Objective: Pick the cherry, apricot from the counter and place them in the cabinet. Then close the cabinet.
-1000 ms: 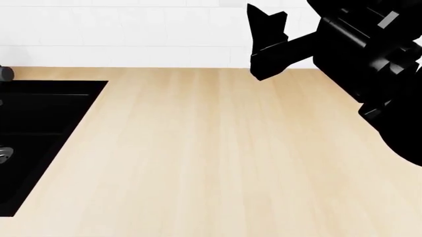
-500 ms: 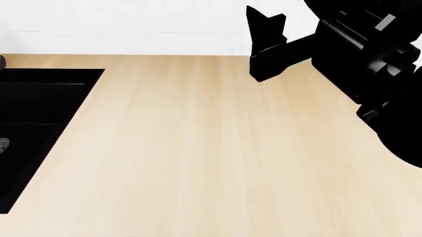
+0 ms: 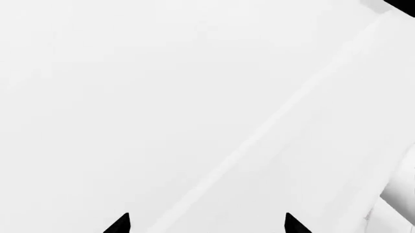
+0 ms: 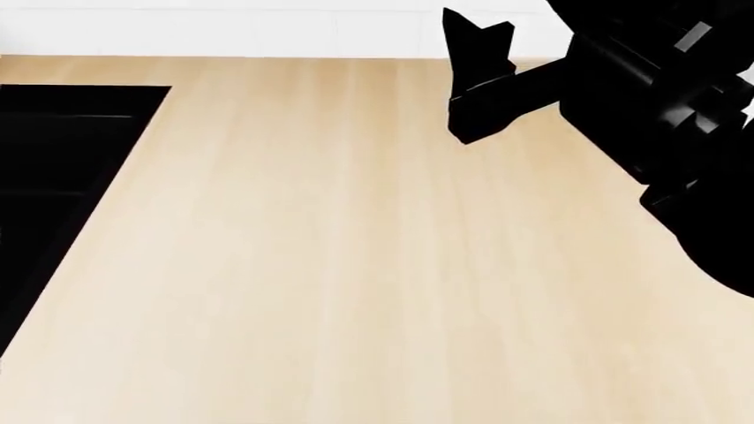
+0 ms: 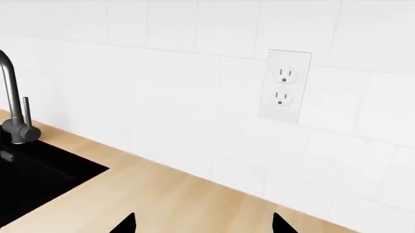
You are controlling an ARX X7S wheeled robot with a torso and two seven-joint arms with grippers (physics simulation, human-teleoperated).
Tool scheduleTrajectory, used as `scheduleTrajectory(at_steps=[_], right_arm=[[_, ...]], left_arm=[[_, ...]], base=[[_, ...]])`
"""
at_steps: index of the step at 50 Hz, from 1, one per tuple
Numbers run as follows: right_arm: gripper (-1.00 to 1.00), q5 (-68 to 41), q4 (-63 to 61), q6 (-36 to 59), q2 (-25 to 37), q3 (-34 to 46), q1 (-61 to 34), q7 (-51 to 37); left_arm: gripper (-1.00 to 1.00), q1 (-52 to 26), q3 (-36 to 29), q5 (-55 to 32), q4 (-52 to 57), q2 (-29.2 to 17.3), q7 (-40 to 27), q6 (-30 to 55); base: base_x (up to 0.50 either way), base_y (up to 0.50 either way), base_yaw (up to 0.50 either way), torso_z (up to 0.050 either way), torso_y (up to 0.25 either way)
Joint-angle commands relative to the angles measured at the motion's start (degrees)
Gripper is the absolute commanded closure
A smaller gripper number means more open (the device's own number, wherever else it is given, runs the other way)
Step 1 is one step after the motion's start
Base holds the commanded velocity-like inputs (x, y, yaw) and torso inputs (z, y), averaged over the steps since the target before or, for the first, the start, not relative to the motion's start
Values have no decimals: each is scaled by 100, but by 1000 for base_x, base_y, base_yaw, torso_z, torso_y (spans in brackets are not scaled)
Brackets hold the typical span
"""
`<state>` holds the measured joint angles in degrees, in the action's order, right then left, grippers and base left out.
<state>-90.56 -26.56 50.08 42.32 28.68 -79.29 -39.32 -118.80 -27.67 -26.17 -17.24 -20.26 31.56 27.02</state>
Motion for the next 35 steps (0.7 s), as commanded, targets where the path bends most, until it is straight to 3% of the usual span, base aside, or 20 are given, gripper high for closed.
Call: scheduleTrajectory(at_steps=[1, 35], right_arm=[[-100, -14, -23, -7, 10, 14, -56, -24], [-100, 1, -6, -22, 15, 43, -91, -8]], left_arm=[[-100, 528, -841, -727, -254, 378, 627, 457], [-100, 469, -943, -669, -269, 408, 698, 372]], base=[[0, -4, -8, 0, -133], [5, -5, -8, 0, -158]])
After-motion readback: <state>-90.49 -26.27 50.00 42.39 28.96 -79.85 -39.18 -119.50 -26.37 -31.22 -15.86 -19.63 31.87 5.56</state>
